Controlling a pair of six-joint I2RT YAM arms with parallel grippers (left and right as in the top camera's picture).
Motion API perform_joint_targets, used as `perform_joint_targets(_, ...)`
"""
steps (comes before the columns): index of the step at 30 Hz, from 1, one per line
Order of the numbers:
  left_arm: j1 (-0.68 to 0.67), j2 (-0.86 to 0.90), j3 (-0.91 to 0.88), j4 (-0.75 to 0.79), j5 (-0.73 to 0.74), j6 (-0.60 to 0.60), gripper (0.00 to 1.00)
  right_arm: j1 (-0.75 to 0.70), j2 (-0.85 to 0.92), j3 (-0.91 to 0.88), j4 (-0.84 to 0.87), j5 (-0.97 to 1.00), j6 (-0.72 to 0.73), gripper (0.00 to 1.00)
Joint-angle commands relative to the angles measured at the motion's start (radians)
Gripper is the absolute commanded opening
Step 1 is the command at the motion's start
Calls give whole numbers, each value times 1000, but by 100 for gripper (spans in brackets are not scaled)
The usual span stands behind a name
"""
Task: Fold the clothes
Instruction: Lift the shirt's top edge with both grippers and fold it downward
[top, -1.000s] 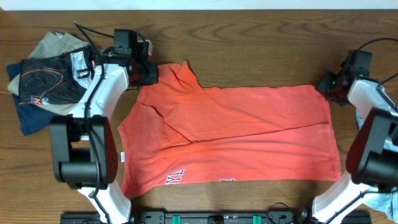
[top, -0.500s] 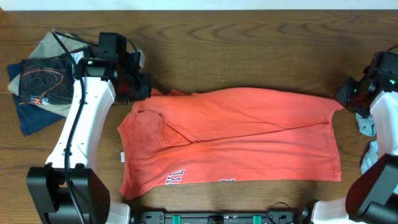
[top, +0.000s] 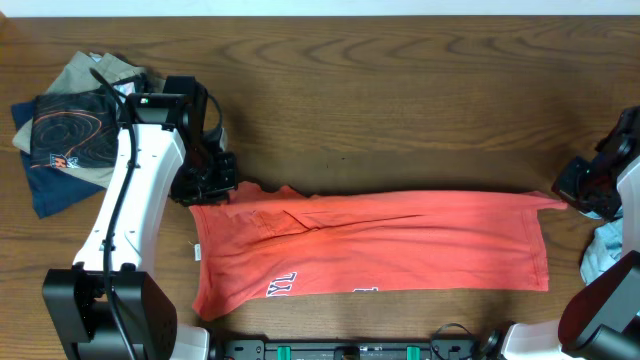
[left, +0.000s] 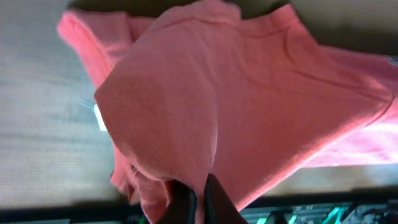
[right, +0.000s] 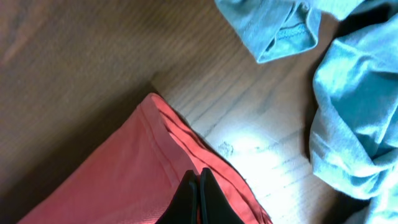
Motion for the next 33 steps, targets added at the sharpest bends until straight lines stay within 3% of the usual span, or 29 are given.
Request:
perform_joint_targets(1, 4, -17, 10, -40, -26, -27, 6, -11, -14, -1, -15, 21, -34, 1)
perform_joint_targets(13, 4, -17, 1, -200, -27, -26, 6, -11, -13, -4, -117, 48, -41, 1)
perform_joint_targets(33, 4, -17, -148, -231, -128, -61, 6, -11, -13, -50, -186, 83, -41, 1)
